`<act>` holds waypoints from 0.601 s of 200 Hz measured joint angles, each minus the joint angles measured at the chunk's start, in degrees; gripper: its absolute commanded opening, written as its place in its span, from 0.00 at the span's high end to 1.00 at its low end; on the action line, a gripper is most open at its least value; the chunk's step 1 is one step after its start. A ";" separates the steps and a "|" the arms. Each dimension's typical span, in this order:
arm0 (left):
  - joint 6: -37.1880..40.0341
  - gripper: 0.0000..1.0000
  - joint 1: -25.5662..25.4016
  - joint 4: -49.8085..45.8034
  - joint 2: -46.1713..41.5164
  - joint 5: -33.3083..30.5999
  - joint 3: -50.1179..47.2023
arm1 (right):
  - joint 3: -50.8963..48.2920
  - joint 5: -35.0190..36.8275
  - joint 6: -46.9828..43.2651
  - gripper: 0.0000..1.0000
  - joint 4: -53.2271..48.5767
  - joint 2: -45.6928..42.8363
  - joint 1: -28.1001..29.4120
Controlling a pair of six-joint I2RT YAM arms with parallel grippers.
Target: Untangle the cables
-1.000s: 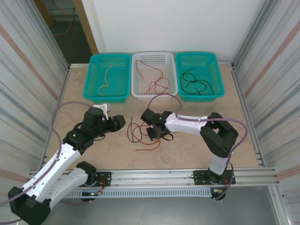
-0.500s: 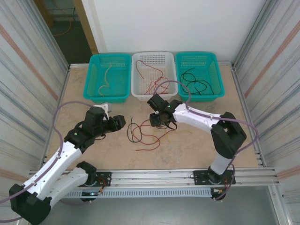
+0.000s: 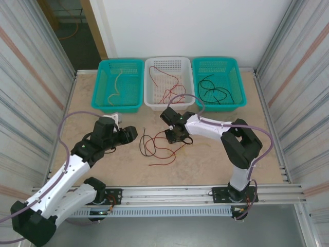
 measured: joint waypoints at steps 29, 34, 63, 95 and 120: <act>-0.37 0.43 0.00 0.00 -0.13 0.00 0.00 | -0.26 0.09 0.00 0.76 -0.07 0.02 0.57; -0.39 0.43 0.00 0.00 -0.26 0.00 0.00 | -0.26 0.24 0.07 0.80 -0.04 0.00 0.79; -0.61 0.43 0.00 0.04 -1.38 0.00 0.00 | -0.26 1.75 -0.37 0.93 -0.39 0.00 1.88; -0.79 0.41 0.00 0.17 -1.31 0.20 0.00 | -0.90 3.56 -0.37 0.97 -0.90 -1.66 2.38; -0.81 0.39 0.00 1.42 -0.63 1.14 0.00 | -1.27 4.66 -0.72 1.00 -1.44 -6.67 3.04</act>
